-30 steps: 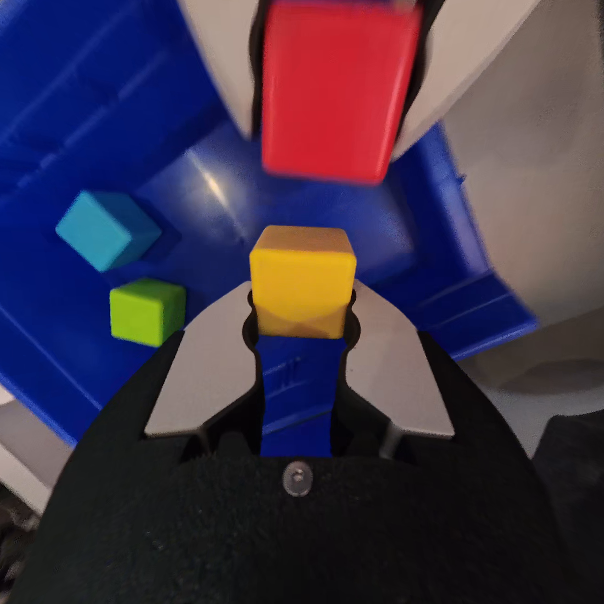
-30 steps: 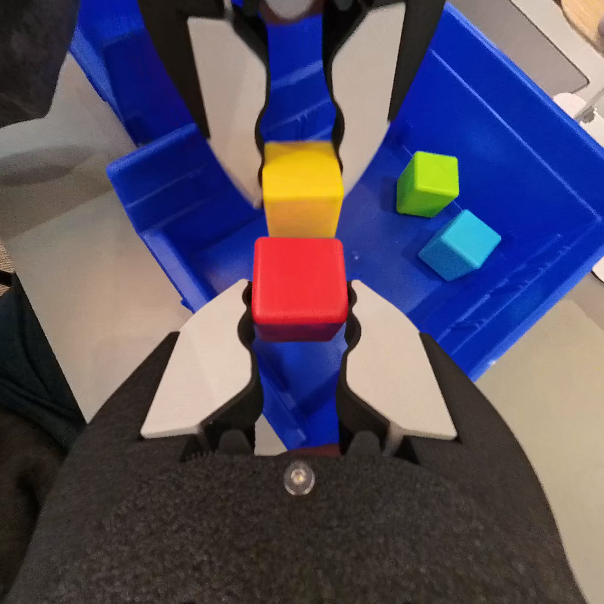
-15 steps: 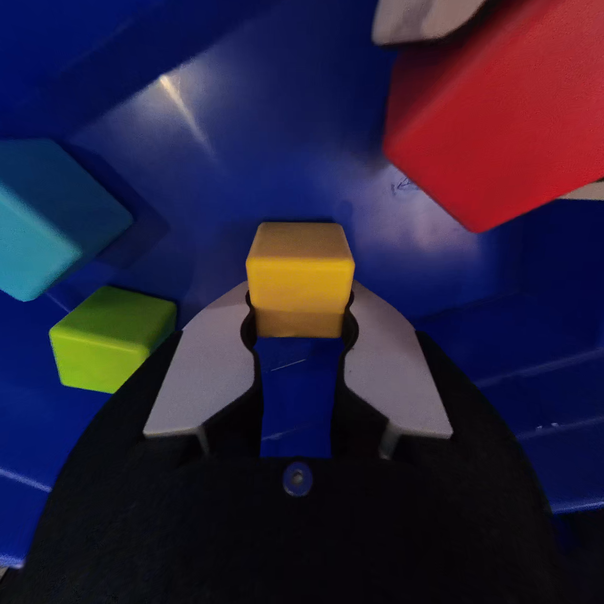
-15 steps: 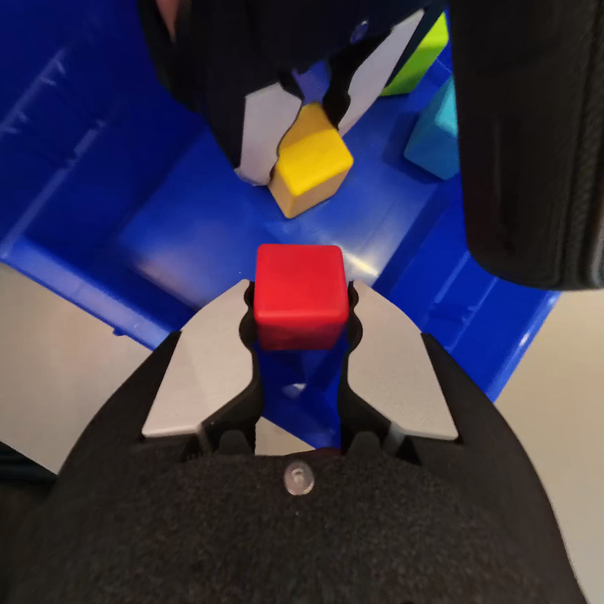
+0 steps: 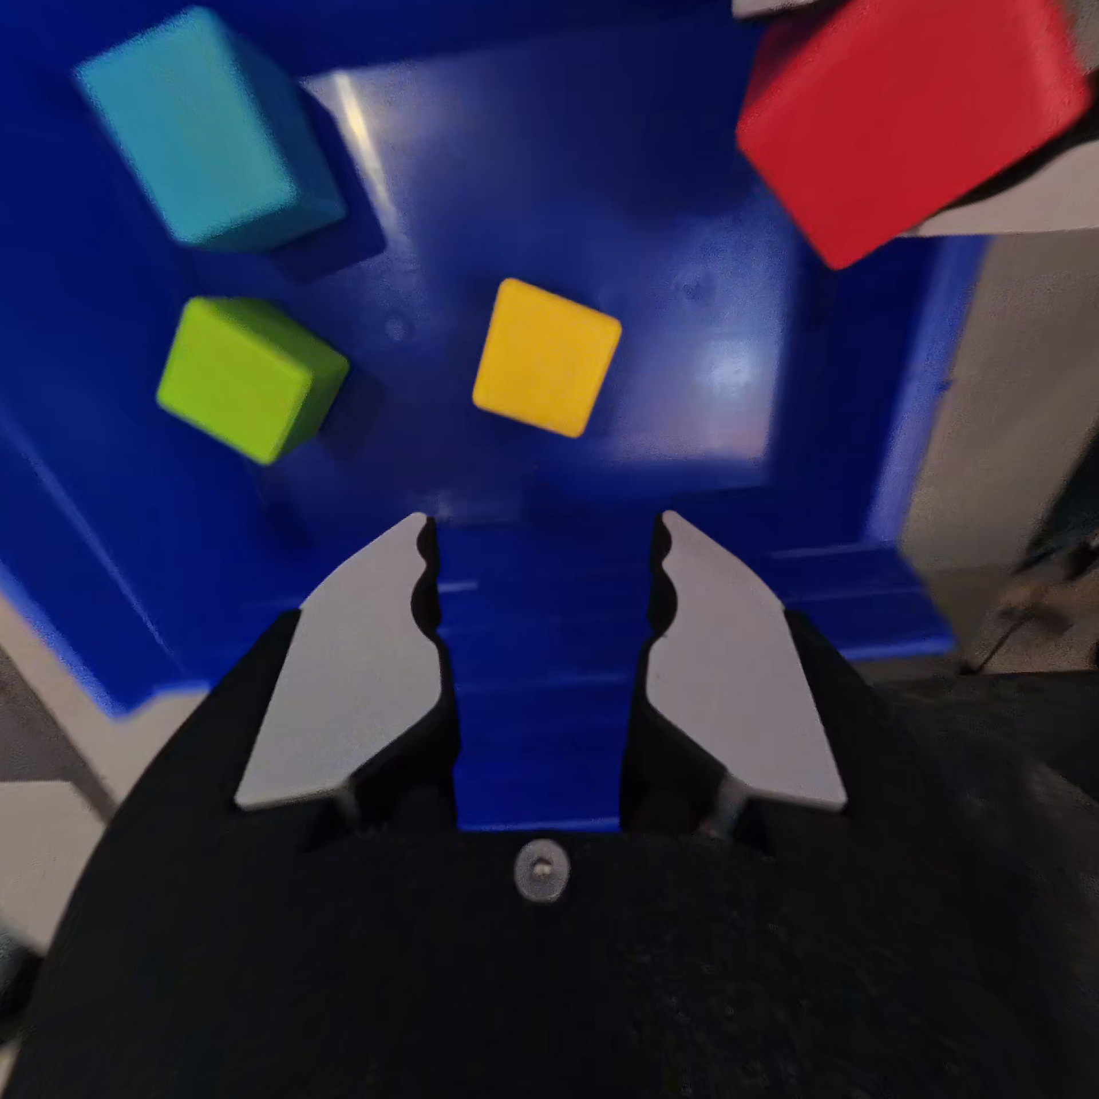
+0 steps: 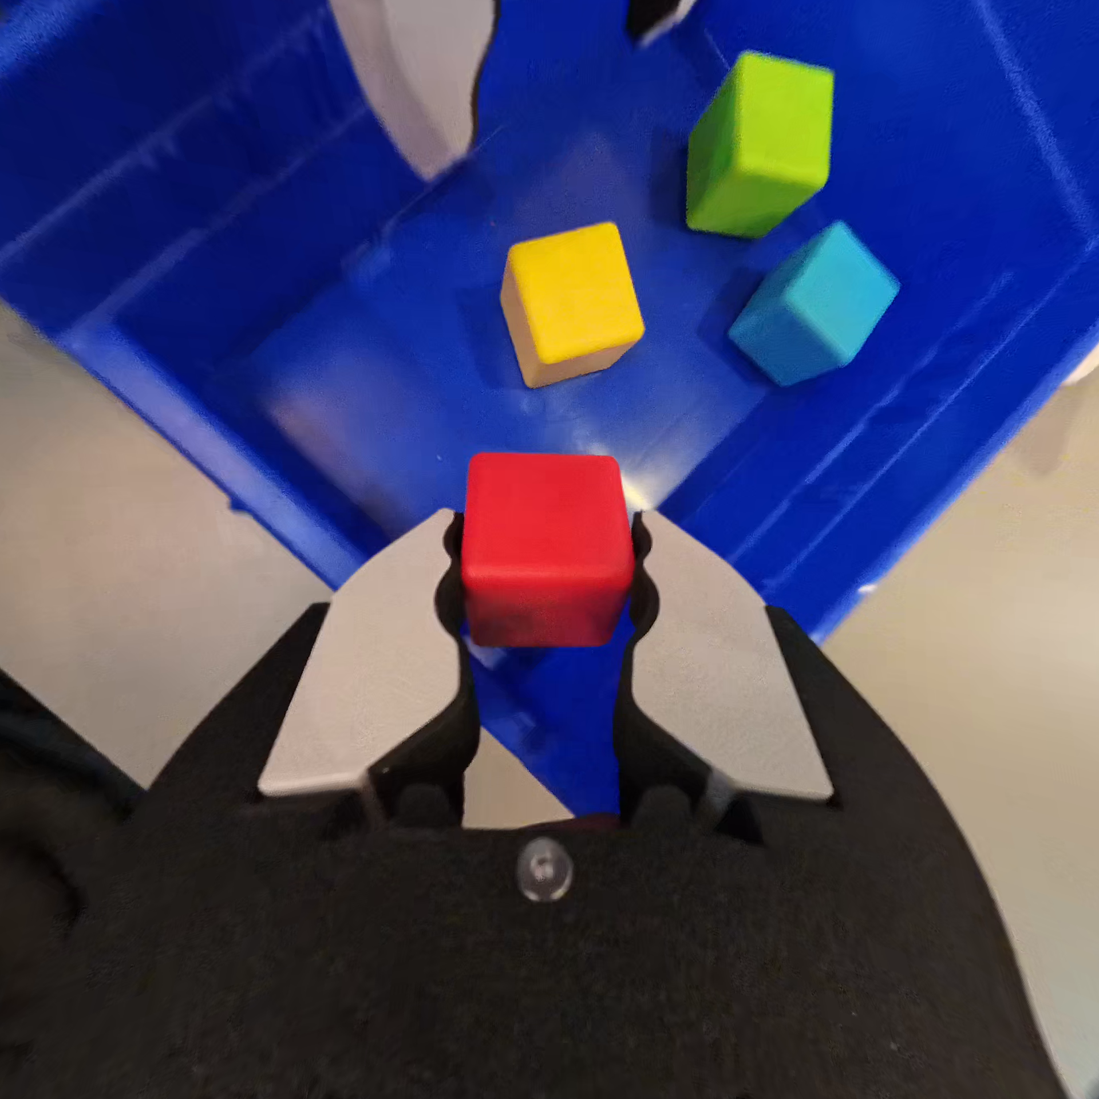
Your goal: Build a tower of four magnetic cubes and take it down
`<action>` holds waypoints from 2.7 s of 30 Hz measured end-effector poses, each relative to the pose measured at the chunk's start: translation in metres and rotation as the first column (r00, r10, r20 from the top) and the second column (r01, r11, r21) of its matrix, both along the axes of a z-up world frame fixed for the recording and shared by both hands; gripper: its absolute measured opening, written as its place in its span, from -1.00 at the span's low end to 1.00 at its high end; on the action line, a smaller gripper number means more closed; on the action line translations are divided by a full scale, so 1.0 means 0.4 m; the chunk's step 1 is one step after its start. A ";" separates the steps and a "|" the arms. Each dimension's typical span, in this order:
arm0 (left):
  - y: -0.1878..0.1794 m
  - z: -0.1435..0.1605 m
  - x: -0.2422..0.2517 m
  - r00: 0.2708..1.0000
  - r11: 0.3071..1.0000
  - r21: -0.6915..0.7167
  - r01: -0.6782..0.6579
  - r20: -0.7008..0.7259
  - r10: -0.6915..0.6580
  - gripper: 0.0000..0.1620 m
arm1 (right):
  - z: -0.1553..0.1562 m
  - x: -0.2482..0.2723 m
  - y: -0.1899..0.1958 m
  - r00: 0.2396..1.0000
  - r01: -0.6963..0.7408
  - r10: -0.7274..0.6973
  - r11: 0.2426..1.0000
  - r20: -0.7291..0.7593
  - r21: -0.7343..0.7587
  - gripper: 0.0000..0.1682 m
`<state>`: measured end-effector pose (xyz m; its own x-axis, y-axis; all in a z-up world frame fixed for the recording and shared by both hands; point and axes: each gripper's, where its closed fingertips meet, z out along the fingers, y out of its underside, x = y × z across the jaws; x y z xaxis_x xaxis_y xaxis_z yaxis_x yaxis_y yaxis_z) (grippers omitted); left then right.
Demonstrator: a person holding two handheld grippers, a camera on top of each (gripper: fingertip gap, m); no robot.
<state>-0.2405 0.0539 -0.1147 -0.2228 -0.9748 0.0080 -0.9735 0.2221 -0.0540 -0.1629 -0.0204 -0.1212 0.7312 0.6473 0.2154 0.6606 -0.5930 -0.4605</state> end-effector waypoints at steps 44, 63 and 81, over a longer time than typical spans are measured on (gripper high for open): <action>-0.148 0.025 -0.850 -0.214 -0.236 -0.122 -0.964 0.882 0.419 -0.01 | 0.100 0.014 -0.398 0.664 0.218 0.271 0.821 -0.697 0.527 -0.47; -0.389 -0.024 -0.770 -0.308 -0.260 -0.208 -0.943 0.843 0.441 -0.95 | 0.028 -0.362 -0.306 0.724 0.146 0.158 0.916 -0.671 0.372 -0.39; -0.513 0.364 -0.514 -0.194 -0.058 -0.192 -0.980 0.981 0.025 -0.96 | 0.374 -0.242 -0.218 0.722 0.465 0.099 0.663 -0.685 0.587 -0.95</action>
<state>-0.4462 -0.1511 0.0307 0.9986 0.0427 -0.0310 -0.0317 0.0164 -0.9994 -0.2596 -0.1077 0.0283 0.9391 0.3424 -0.0276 -0.0344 0.0138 -0.9993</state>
